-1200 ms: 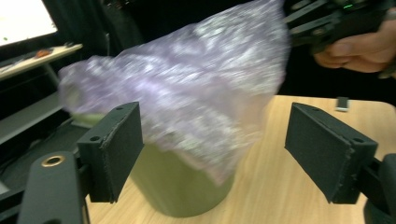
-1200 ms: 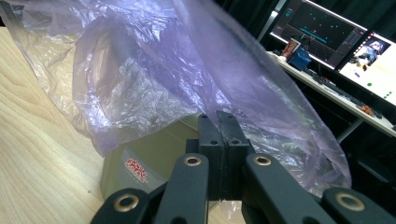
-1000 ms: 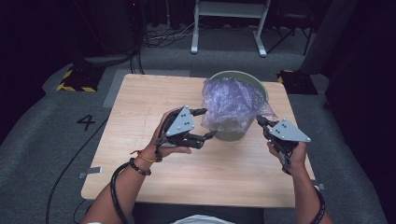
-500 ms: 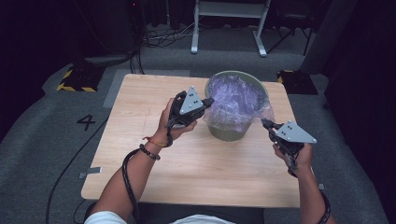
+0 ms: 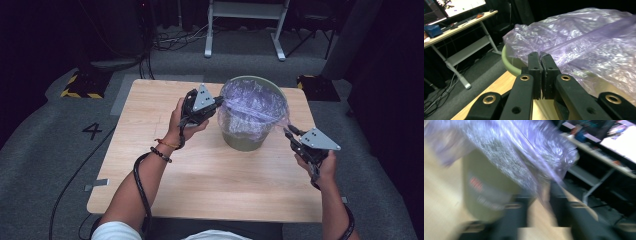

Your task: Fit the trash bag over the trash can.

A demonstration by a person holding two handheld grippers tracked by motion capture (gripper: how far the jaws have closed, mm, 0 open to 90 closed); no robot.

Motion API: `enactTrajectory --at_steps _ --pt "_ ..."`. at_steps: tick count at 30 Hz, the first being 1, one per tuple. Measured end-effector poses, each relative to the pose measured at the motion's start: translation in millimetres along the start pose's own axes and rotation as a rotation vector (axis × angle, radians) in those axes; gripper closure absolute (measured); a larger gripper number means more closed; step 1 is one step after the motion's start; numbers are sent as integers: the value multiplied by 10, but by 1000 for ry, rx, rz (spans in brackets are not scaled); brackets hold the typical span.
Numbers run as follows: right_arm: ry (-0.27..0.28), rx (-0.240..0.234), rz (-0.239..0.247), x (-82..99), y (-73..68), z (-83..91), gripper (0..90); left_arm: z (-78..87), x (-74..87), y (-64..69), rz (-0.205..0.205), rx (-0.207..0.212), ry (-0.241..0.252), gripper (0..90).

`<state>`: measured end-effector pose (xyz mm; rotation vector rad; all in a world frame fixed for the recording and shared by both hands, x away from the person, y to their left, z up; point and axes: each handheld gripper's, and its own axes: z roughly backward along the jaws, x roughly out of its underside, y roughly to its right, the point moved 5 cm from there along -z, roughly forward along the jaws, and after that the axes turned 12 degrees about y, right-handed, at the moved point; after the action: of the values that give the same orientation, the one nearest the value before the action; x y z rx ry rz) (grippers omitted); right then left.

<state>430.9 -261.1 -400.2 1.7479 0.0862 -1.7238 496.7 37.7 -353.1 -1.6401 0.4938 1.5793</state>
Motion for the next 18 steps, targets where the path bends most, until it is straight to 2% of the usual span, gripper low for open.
enactTrajectory --at_steps 1,2,4,6,8,10,13,14,15,18 --pt "26 43 -12 -43 20 14 559 3 -5 15 -2 -2 3 881" --pt "44 59 -22 -87 17 35 529 8 -10 24 -5 -1 8 890" --pt "84 70 -14 -202 -30 90 453 13 -10 43 -4 2 9 896" --pt "120 68 22 -316 -102 145 423 14 5 54 -6 -2 2 898" --pt "164 53 47 -430 -197 212 408 15 13 55 -9 -3 -2 899" --pt "200 25 68 -514 -293 277 403 19 47 52 7 -8 -4 899" --pt "219 0 87 -572 -411 340 412 27 68 46 16 -12 -5 900" --pt "231 -20 98 -592 -470 352 429 27 68 46 16 -12 -5 900" --pt "239 -65 111 -617 -569 355 432 26 76 49 18 -10 -7 900" --pt "241 -114 173 -663 -784 297 427 21 91 60 19 -13 -10 900"
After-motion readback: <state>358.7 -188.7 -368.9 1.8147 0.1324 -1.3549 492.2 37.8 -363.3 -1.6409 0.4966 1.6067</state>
